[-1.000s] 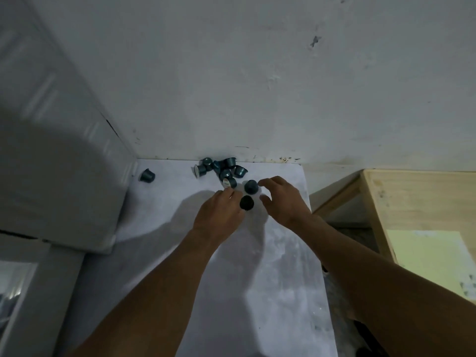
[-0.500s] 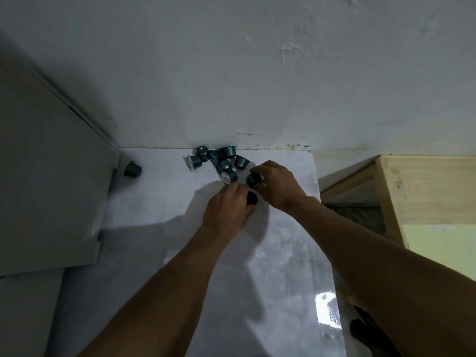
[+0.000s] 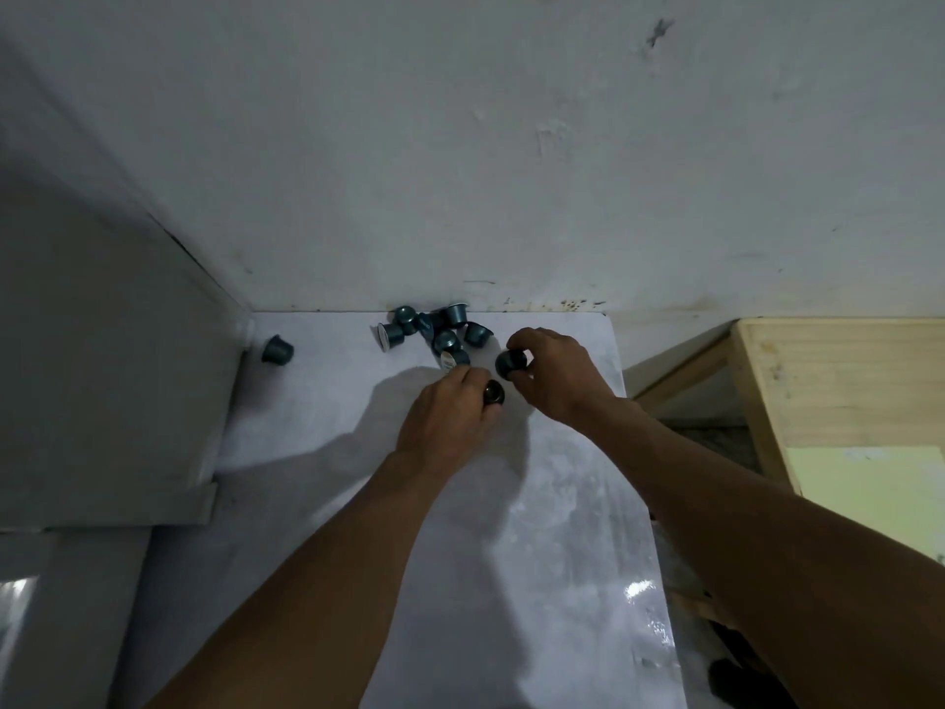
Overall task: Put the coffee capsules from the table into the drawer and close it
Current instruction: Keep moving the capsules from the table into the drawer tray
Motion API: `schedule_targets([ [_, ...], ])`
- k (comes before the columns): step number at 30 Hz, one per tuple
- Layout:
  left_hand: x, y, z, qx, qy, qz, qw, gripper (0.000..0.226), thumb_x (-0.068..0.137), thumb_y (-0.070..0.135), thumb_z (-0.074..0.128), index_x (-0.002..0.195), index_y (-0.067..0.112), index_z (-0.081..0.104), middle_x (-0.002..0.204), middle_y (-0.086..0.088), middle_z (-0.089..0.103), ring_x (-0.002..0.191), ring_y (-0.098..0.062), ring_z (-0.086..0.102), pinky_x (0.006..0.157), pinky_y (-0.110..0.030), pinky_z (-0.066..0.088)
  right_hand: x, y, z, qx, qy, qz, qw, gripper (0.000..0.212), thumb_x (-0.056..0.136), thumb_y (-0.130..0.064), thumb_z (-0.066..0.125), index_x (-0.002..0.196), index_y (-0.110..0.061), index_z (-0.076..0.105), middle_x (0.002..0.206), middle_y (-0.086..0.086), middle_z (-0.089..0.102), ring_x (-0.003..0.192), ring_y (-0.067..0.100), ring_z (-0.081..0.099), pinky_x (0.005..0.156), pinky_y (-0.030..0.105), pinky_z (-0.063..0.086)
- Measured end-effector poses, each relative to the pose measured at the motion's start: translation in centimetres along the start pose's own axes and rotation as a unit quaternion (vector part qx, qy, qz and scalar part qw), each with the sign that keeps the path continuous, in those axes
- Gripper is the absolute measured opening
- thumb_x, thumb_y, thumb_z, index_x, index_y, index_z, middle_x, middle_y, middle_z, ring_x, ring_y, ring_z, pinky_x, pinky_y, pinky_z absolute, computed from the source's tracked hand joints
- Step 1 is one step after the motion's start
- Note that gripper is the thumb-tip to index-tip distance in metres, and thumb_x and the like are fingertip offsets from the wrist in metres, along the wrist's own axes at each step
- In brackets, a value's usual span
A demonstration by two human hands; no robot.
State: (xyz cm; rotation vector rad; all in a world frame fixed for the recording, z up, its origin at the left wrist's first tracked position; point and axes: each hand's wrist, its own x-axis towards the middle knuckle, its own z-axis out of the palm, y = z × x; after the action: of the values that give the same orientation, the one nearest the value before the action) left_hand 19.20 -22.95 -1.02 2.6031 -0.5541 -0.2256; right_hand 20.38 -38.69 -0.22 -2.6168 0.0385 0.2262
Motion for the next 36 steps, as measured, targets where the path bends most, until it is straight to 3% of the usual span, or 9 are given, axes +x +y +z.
schedule_targets([
  [5, -1.9, 2.4, -3.3, -0.026, 0.053, -0.025, 0.998, 0.014, 0.086, 0.021, 0.057, 0.097, 0.012, 0.060, 0.095, -0.008, 0.064, 0.088, -0.028, 0.060, 0.077, -0.038, 0.049, -3.2, -1.3, -2.4, 0.026, 0.051, -0.005, 0.998, 0.021, 0.082, -0.013, 0.058, 0.103, -0.009, 0.058, 0.097, 0.010, 0.065, 0.082, 0.030, 0.059, 0.074, 0.035, 0.047],
  [10, -5.5, 4.6, -5.8, -0.058, 0.120, -0.031, 0.991, 0.035, 0.083, 0.017, 0.061, 0.118, 0.019, 0.058, 0.105, -0.006, 0.064, 0.095, -0.025, 0.059, 0.082, -0.032, 0.044, -7.5, -3.2, -4.0, 0.044, 0.078, -0.050, 0.995, 0.037, 0.082, -0.015, 0.059, 0.119, -0.020, 0.059, 0.100, 0.008, 0.062, 0.086, 0.025, 0.061, 0.081, 0.032, 0.047],
  [16, -10.2, 5.8, -7.6, -0.062, 0.157, -0.028, 0.985, 0.051, 0.081, 0.014, 0.059, 0.131, 0.025, 0.052, 0.112, -0.008, 0.051, 0.099, -0.022, 0.054, 0.085, -0.031, 0.044, -11.7, -5.2, -4.7, 0.030, 0.092, -0.103, 0.990, 0.046, 0.081, -0.007, 0.055, 0.126, -0.018, 0.059, 0.091, 0.009, 0.060, 0.105, 0.023, 0.048, 0.080, 0.030, 0.044],
  [21, -13.5, 5.4, -8.9, -0.107, 0.195, -0.067, 0.973, 0.041, 0.075, 0.015, 0.064, 0.115, 0.025, 0.060, 0.107, -0.004, 0.047, 0.091, -0.019, 0.054, 0.083, -0.024, 0.042, -13.9, -7.0, -4.3, 0.030, 0.101, -0.099, 0.989, 0.039, 0.078, -0.010, 0.058, 0.116, -0.017, 0.061, 0.096, 0.013, 0.057, 0.104, 0.023, 0.046, 0.078, 0.030, 0.045],
  [25, -16.2, 3.9, -10.2, -0.126, 0.236, -0.060, 0.962, 0.029, 0.073, 0.024, 0.070, 0.100, 0.025, 0.060, 0.096, -0.001, 0.057, 0.085, -0.014, 0.052, 0.073, -0.023, 0.039, -15.9, -9.4, -4.0, 0.040, 0.126, -0.095, 0.987, 0.028, 0.079, -0.018, 0.066, 0.106, -0.019, 0.057, 0.093, 0.005, 0.050, 0.088, 0.022, 0.048, 0.072, 0.026, 0.037],
  [28, -19.2, 2.4, -11.7, -0.144, 0.262, -0.056, 0.953, 0.020, 0.073, 0.031, 0.070, 0.090, 0.025, 0.061, 0.086, 0.003, 0.063, 0.078, -0.013, 0.058, 0.070, -0.031, 0.050, -17.8, -12.2, -3.3, 0.041, 0.162, -0.103, 0.981, 0.024, 0.079, -0.021, 0.068, 0.099, -0.015, 0.056, 0.089, 0.003, 0.051, 0.082, 0.020, 0.047, 0.067, 0.027, 0.034],
  [36, -30.0, -3.7, -16.1, -0.183, 0.285, -0.109, 0.935, 0.021, 0.069, 0.022, 0.072, 0.087, 0.021, 0.063, 0.078, 0.005, 0.069, 0.074, -0.014, 0.064, 0.073, -0.038, 0.056, -23.3, -21.6, 2.3, 0.072, 0.173, -0.145, 0.972, 0.021, 0.074, -0.023, 0.073, 0.083, -0.013, 0.056, 0.082, 0.002, 0.064, 0.077, 0.021, 0.059, 0.067, 0.036, 0.050],
])
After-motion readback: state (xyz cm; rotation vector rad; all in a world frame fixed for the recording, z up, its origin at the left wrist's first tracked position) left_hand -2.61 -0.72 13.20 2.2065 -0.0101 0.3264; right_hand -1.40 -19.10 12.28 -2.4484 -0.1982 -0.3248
